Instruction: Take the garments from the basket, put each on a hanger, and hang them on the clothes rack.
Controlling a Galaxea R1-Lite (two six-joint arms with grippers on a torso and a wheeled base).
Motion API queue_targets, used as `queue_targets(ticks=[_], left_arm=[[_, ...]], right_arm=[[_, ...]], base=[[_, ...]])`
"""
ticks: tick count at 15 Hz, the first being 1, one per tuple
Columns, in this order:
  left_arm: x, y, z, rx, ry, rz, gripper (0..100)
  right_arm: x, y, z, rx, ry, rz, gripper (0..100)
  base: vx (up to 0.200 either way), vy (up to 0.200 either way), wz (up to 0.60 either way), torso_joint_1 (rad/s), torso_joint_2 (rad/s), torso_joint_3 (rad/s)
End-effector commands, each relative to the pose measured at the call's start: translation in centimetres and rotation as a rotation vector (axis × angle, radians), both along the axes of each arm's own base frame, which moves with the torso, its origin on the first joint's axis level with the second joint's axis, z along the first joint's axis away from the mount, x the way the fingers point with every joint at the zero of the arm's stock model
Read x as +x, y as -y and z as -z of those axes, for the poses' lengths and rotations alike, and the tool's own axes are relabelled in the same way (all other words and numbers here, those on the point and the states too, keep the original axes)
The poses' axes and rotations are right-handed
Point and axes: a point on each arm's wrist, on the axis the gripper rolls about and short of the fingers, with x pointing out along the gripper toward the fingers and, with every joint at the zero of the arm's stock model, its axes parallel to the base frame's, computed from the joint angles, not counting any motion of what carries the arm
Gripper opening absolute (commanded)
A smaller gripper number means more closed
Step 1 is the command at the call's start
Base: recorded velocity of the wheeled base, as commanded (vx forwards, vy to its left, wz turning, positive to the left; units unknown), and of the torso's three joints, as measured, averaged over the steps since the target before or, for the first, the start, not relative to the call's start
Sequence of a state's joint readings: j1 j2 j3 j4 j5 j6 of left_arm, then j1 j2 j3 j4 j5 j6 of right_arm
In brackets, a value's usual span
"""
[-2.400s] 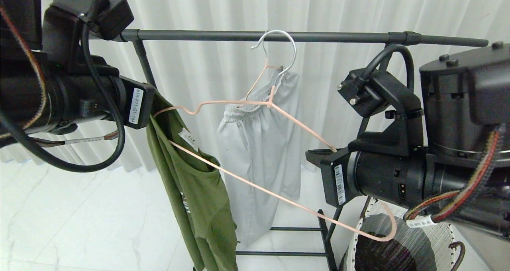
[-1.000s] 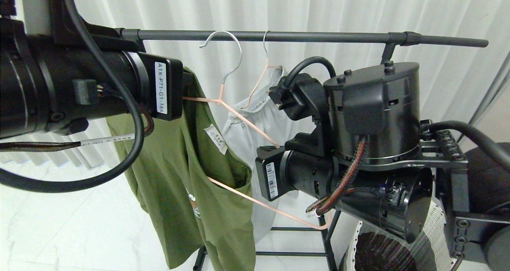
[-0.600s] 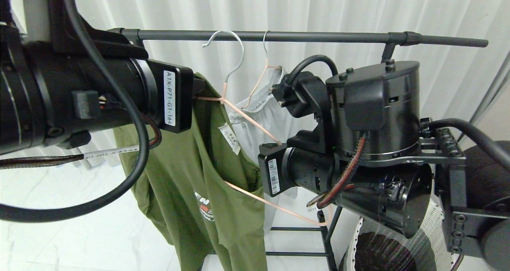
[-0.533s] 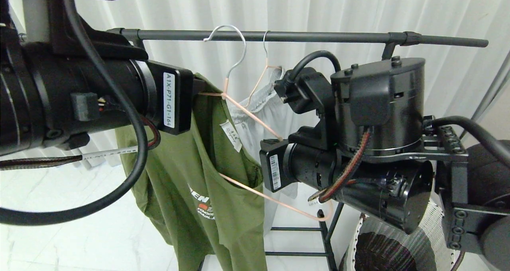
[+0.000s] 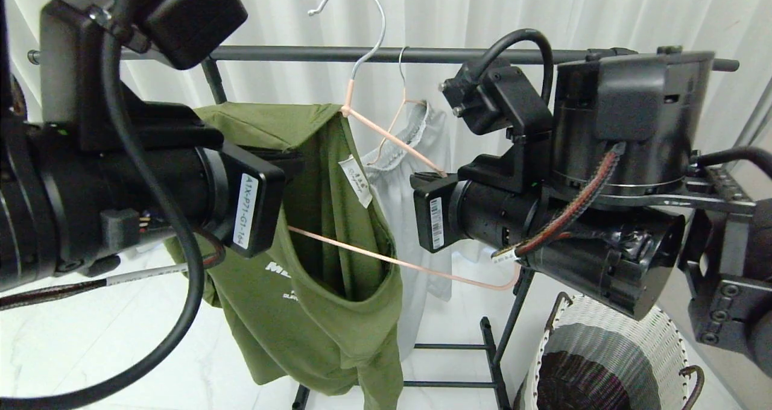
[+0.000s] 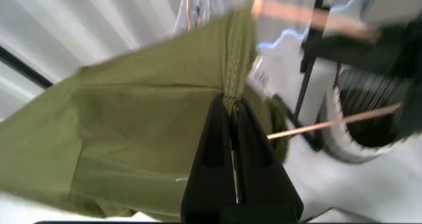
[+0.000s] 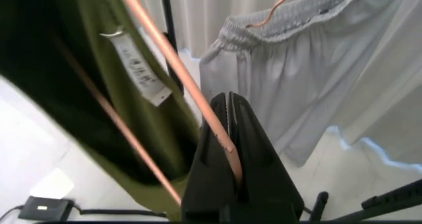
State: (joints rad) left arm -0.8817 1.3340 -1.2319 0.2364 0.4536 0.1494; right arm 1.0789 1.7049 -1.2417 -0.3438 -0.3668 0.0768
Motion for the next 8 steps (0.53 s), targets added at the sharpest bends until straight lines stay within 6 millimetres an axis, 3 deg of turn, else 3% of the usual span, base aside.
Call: queue_targets(ticks=[1,5,6,8], left_arm=[[-0.5,-0.5,0.2,0.005,0.0,0.003,0],[-0.7,-0.1,0.4,0.013,-0.002,0.027,0],[-0.8,-0.1,0.7,0.018,-0.009,0.028,100],[-1.0,-0.1,0.7,0.019,-0.007,0.034,100]], right_arm=[[-0.5,0.6,-0.8,0.033,0.018,-0.003,0],[-0.9,1.3,-0.5,0.03,0.084,-0.012,0],[-1.0,1.4,-0.6,0.031,0.086,-0.01,0],[-1.1,1.8,-0.9,0.029,0.101,-0.008,0]], base=[[0.0,0.0,0.0,0.0,0.0,0.0],[0.0,0.0,0.0,0.0,0.0,0.0],[0.0,0.0,0.0,0.0,0.0,0.0],[0.0,0.0,0.0,0.0,0.0,0.0]])
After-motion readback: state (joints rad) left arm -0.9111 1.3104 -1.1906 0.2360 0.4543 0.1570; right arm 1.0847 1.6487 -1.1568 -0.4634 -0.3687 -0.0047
